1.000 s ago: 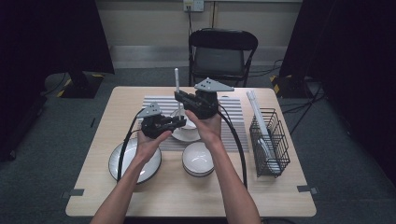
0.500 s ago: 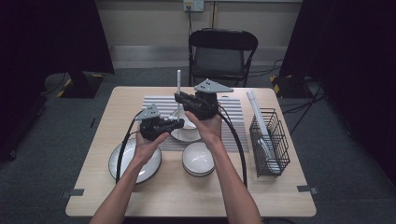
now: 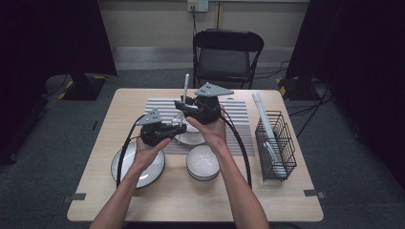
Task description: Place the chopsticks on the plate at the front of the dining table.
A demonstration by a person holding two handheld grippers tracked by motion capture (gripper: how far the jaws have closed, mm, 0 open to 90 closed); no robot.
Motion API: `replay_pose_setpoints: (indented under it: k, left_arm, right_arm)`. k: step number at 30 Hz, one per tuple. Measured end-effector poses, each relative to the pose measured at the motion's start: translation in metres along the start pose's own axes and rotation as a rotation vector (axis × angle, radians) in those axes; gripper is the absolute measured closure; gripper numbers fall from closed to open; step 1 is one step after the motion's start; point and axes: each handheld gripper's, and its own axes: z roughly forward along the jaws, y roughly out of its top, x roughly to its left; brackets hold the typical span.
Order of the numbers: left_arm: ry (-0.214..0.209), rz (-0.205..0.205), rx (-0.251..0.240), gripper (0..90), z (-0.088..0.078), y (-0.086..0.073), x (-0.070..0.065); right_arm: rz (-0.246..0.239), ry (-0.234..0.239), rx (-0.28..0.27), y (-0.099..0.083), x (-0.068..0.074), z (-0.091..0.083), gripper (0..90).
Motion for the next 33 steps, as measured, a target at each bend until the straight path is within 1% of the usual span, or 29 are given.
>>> replay_pose_setpoints:
  k: [1, 2, 3, 4, 6, 7, 8, 9, 12, 13, 14, 16, 18, 21, 23, 24, 27, 31, 33]
  left_arm:
    - [0.012, 0.001, -0.002, 86.2, -0.001, 0.0, 0.0]
    - [0.015, 0.001, 0.002, 86.2, -0.002, -0.001, 0.001]
    - [-0.002, -0.01, -0.001, 86.2, -0.004, -0.001, 0.003]
    - [0.0, -0.006, -0.006, 86.2, -0.005, -0.001, 0.003]
    - [-0.002, -0.009, 0.002, 86.2, -0.006, -0.002, 0.003]
    - [0.005, -0.002, -0.001, 86.2, -0.007, -0.002, 0.003]
    - [0.005, -0.004, 0.005, 86.2, -0.008, -0.003, 0.003]
    - [-0.005, -0.012, 0.001, 86.2, -0.008, -0.004, 0.004]
    - [-0.01, -0.011, 0.002, 86.2, -0.01, -0.006, 0.006]
    - [-0.022, -0.026, -0.011, 86.2, -0.011, -0.007, 0.007]
    - [-0.024, -0.039, -0.017, 86.2, -0.012, -0.007, 0.007]
    - [-0.005, -0.02, -0.004, 86.2, -0.012, -0.007, 0.008]
    - [-0.004, -0.013, 0.008, 86.2, -0.013, -0.008, 0.008]
    - [-0.005, -0.022, -0.003, 86.2, -0.016, -0.008, 0.01]
    - [0.0, -0.021, 0.001, 86.2, -0.018, -0.009, 0.011]
    - [0.005, -0.012, 0.002, 86.2, -0.019, -0.009, 0.011]
    - [0.01, -0.024, 0.002, 86.2, -0.021, -0.01, 0.013]
    - [0.019, -0.025, 0.012, 86.2, -0.022, -0.011, 0.015]
    - [0.022, -0.02, 0.012, 86.2, -0.023, -0.011, 0.015]
  right_arm:
    - [-0.002, 0.0, 0.003, 0.0, 0.0, 0.0, 65.7]
    - [-0.007, -0.004, 0.006, 0.0, 0.0, 0.001, 65.1]
    - [-0.006, -0.008, 0.009, -0.001, -0.001, 0.001, 64.5]
    - [-0.005, -0.005, 0.011, -0.001, -0.001, 0.001, 64.0]
    - [0.003, -0.011, 0.012, -0.002, -0.002, 0.002, 61.6]
    - [0.004, -0.011, 0.01, -0.002, -0.002, 0.002, 61.2]
    - [0.003, -0.01, 0.011, -0.003, -0.002, 0.002, 61.0]
    - [0.003, -0.011, 0.014, -0.003, -0.002, 0.003, 60.8]
    - [0.0, -0.012, 0.016, -0.005, -0.002, 0.003, 59.2]
    - [0.001, -0.011, 0.018, -0.006, -0.002, 0.004, 59.2]
    - [0.003, -0.008, 0.018, -0.006, -0.002, 0.004, 58.9]
    - [0.005, -0.015, 0.024, -0.007, -0.003, 0.005, 58.6]
    - [0.009, -0.017, 0.029, -0.008, -0.004, 0.005, 57.5]
    - [0.014, -0.028, 0.029, -0.01, -0.006, 0.005, 57.2]
    - [0.018, -0.033, 0.032, -0.012, -0.007, 0.004, 57.1]
    - [0.019, -0.037, 0.035, -0.013, -0.007, 0.004, 57.0]
    - [0.022, -0.047, 0.035, -0.015, -0.008, 0.004, 56.9]
    - [0.024, -0.056, 0.038, -0.017, -0.009, 0.003, 56.5]
    - [0.023, -0.069, 0.038, -0.02, -0.01, 0.003, 55.4]
